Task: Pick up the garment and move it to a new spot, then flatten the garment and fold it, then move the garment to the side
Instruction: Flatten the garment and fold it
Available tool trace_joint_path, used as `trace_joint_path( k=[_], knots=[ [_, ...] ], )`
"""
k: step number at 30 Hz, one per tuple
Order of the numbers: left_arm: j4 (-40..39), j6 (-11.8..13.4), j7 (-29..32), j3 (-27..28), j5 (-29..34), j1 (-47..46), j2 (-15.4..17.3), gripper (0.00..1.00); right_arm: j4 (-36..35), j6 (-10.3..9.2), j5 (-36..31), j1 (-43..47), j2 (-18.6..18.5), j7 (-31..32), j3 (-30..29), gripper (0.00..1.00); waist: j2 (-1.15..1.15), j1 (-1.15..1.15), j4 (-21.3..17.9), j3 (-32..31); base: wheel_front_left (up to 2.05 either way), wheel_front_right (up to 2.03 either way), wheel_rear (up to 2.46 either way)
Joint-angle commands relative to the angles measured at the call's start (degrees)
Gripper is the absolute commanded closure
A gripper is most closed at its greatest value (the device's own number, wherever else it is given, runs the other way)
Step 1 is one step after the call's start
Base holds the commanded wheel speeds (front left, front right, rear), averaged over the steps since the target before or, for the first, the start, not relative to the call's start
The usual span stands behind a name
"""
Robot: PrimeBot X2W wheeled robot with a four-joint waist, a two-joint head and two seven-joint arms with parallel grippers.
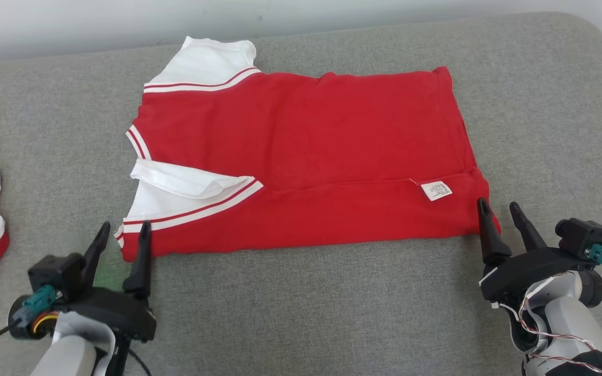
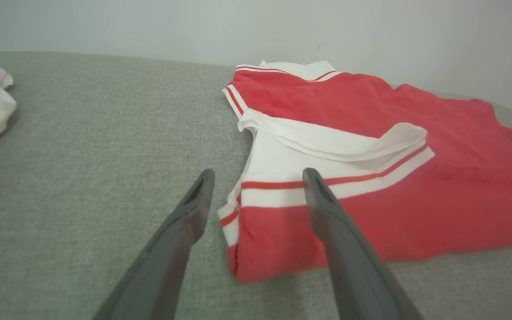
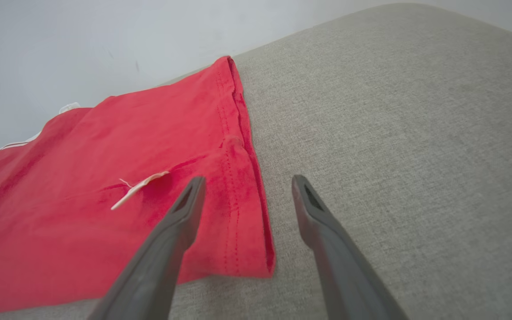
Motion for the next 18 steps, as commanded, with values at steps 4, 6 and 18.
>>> trace_joint_path(
  k=[4, 6, 18],
  knots=[
    [1.22, 0.33, 0.37, 0.10, -0.31, 2.13, 0.92, 0.00, 0.79, -0.14, -1.15, -0.27, 0.43, 0.32, 0.65, 0.00, -0.01, 0.00, -0.32, 0.59, 0.00, 0.00, 0.00],
    [1.44, 0.23, 0.30, 0.07, -0.42, 2.12, 0.86, 0.00, 1.13, -0.14, -1.30, -0.42, 0.56, 0.53, 0.82, 0.00, -0.01, 0.00, -0.32, 0.72, 0.00, 0.00, 0.00],
    [5.62, -1.44, 0.55, -1.61, -2.15, 0.46, -1.91, 1.00, 6.09, -0.14, -2.25, -1.91, 1.09, -0.07, 2.78, 1.00, -0.01, 0.00, 0.91, -0.05, 0.00, 0.00, 0.00]
  ],
)
